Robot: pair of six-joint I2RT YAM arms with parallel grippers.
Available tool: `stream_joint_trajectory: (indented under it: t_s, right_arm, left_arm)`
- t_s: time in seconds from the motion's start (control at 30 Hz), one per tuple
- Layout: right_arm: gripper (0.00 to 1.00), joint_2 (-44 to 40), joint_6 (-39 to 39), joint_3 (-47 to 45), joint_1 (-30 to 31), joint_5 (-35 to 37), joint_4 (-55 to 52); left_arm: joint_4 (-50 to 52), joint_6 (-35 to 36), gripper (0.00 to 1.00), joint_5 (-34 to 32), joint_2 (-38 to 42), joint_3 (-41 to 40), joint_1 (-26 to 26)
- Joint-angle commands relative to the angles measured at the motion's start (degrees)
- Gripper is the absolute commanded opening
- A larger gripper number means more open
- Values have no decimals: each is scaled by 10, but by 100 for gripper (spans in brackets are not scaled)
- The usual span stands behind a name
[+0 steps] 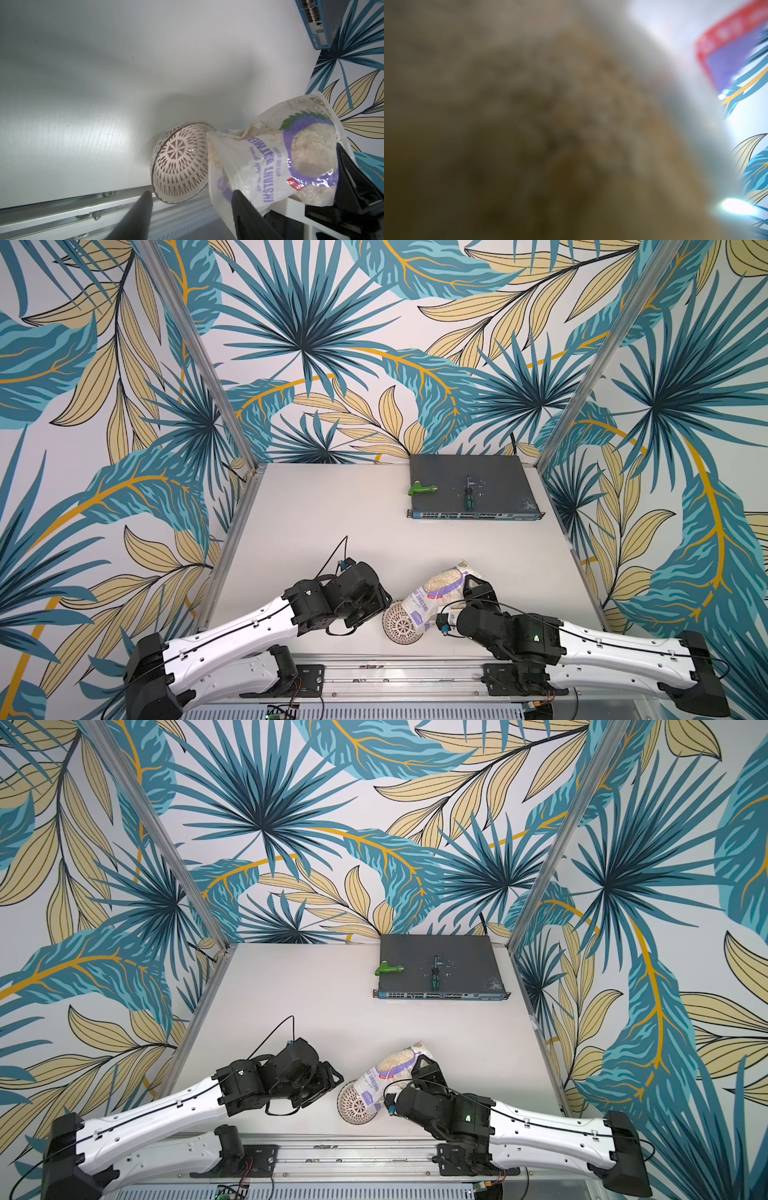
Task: Pour the oats into the breakfast bowl
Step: Pour the oats into the bowl.
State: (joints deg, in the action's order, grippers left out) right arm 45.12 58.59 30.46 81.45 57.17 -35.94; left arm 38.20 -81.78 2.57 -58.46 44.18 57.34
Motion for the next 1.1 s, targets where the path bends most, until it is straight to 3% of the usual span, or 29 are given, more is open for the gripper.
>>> stream_joint_trajectory:
  t_s: [0.0,0.23,0.47,1.07]
  right_arm:
    - [0,-6,-10,29,4,64,48]
    - [0,-2,-12,34,9,69,37]
    - [0,7,-9,35,13,71,38]
    - [0,32,-7,56,23,80,20]
  left_arm:
    - [-15,-7,64,-2,2,-3,2]
    - [-60,-76,64,-1,14,-28,25]
    - [-67,-122,63,-45,30,-25,54]
    - [-101,-142,58,-46,18,-32,63]
